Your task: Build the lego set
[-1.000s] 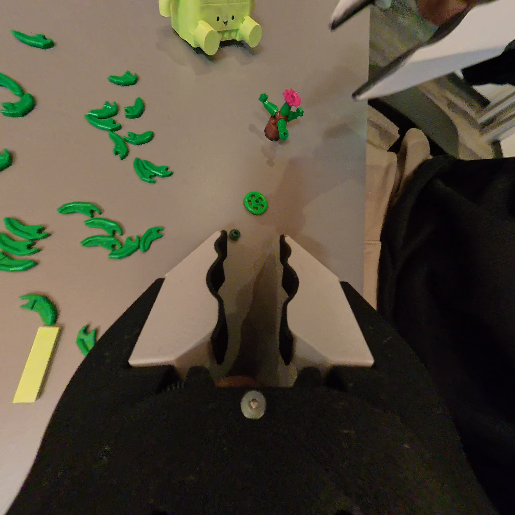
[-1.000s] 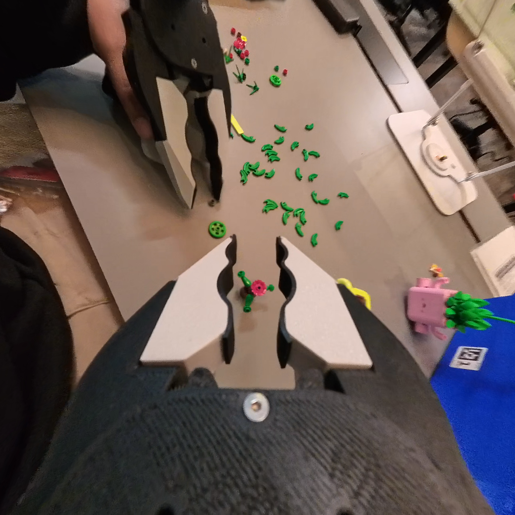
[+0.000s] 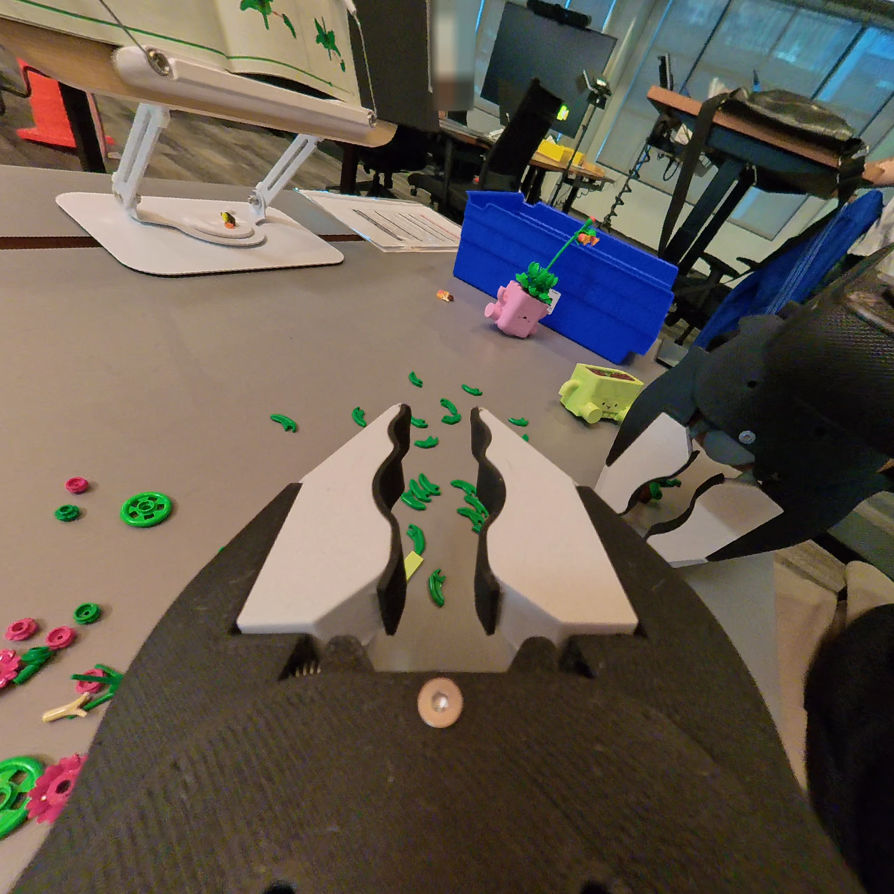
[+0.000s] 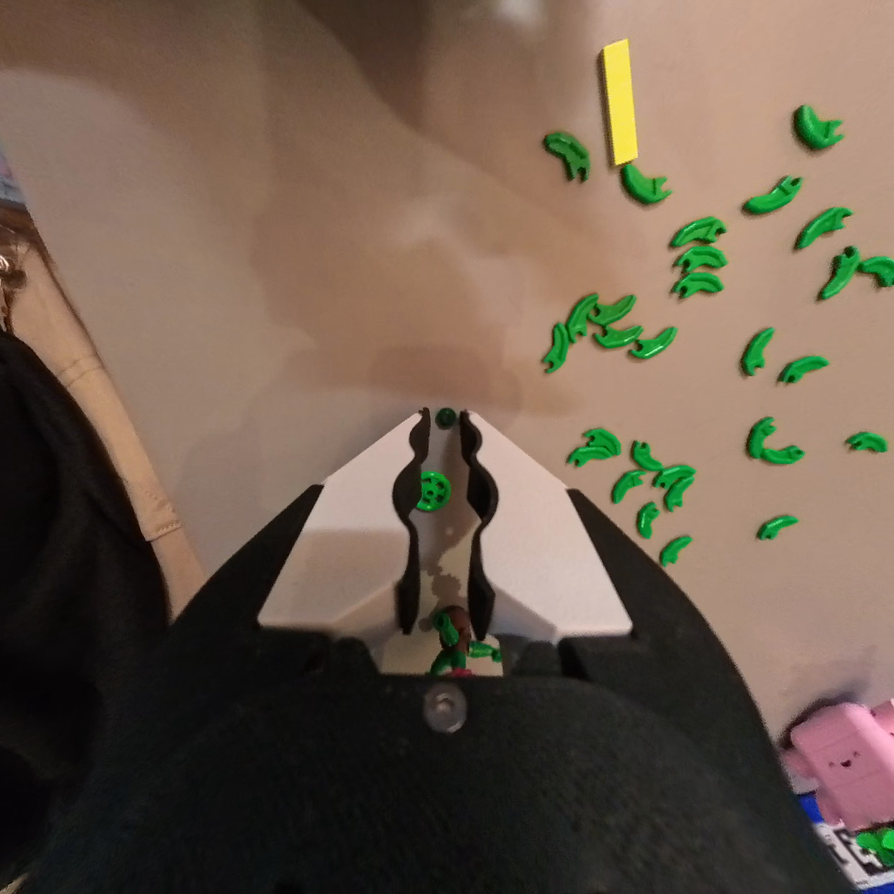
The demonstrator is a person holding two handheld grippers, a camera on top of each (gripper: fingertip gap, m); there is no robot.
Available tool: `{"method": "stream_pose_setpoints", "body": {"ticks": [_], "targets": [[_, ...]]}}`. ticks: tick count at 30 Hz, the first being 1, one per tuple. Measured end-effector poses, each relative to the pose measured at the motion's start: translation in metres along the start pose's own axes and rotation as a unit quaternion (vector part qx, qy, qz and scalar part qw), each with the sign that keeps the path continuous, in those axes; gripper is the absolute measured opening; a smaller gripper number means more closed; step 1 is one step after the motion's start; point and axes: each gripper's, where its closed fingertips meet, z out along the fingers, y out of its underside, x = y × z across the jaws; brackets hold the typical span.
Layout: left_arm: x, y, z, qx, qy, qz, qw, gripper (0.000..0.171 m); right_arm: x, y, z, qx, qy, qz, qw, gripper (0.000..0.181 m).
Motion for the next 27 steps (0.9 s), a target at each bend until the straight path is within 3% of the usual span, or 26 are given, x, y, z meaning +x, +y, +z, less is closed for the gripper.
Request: {"method": "stream_pose_setpoints", "body": {"ticks": [27], "targets": [[0.0003, 0.0072, 0.0066, -0.010, -0.007, 0.013, 1.000, 0.020, -0.0017, 0.0017, -0.0006, -0.012, -0.009, -0.035, 0.999, 0.004]]}}
